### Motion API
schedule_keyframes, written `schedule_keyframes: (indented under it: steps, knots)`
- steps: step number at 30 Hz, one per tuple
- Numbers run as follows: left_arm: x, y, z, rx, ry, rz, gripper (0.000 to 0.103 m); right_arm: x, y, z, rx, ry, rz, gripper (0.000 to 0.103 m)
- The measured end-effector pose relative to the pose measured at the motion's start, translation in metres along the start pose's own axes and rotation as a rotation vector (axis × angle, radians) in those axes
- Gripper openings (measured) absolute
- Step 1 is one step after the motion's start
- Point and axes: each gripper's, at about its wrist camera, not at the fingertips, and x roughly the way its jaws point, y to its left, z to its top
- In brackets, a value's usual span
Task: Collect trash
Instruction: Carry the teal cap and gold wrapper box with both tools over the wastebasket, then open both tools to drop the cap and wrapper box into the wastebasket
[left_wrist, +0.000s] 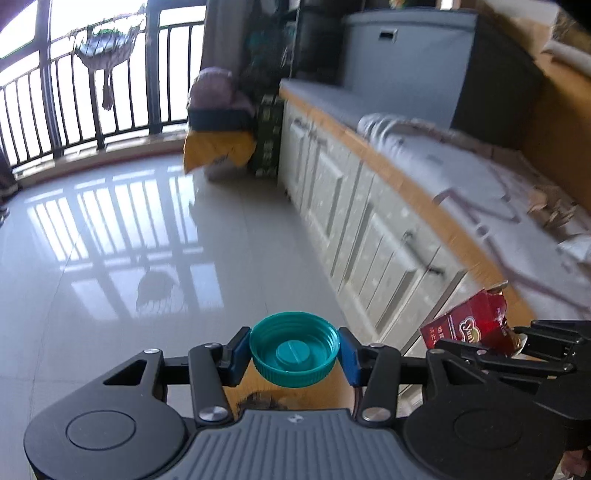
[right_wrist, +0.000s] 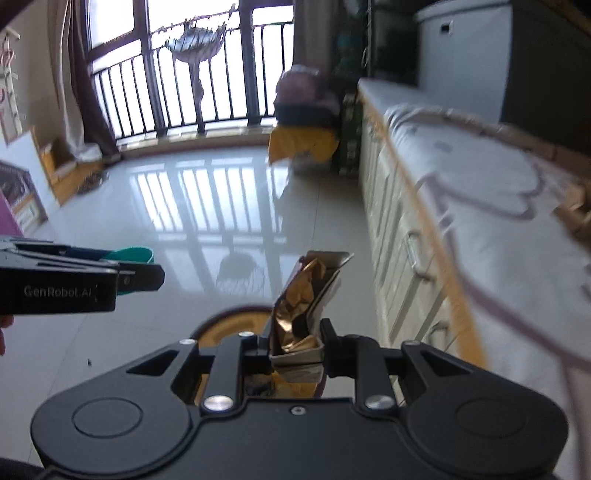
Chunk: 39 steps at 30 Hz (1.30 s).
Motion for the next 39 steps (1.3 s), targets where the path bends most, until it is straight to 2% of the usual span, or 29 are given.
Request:
schedule_keyframes:
  steps: [8,19,25,29,39]
  knots:
    - [0.049,0.018,-0.02,-0.039,0.089,0.003,0.05,0.061,0.003,-0.005,-0.021,0.1,0.033,0.023]
    - [0.115,0.034,-0.031,-0.063,0.159,-0.003,0.05,0.135,-0.006,-0.016,0.019,0.225,0.114,0.023]
    - [0.151,0.04,-0.043,-0.077,0.22,-0.019,0.05,0.167,-0.016,-0.029,0.057,0.292,0.148,0.023]
    - [0.171,0.043,-0.058,-0.099,0.277,-0.023,0.05,0.185,-0.013,-0.039,0.038,0.348,0.167,0.023]
    - [0.201,0.049,-0.093,-0.116,0.398,-0.004,0.05,0.218,-0.014,-0.047,0.048,0.414,0.209,0.023]
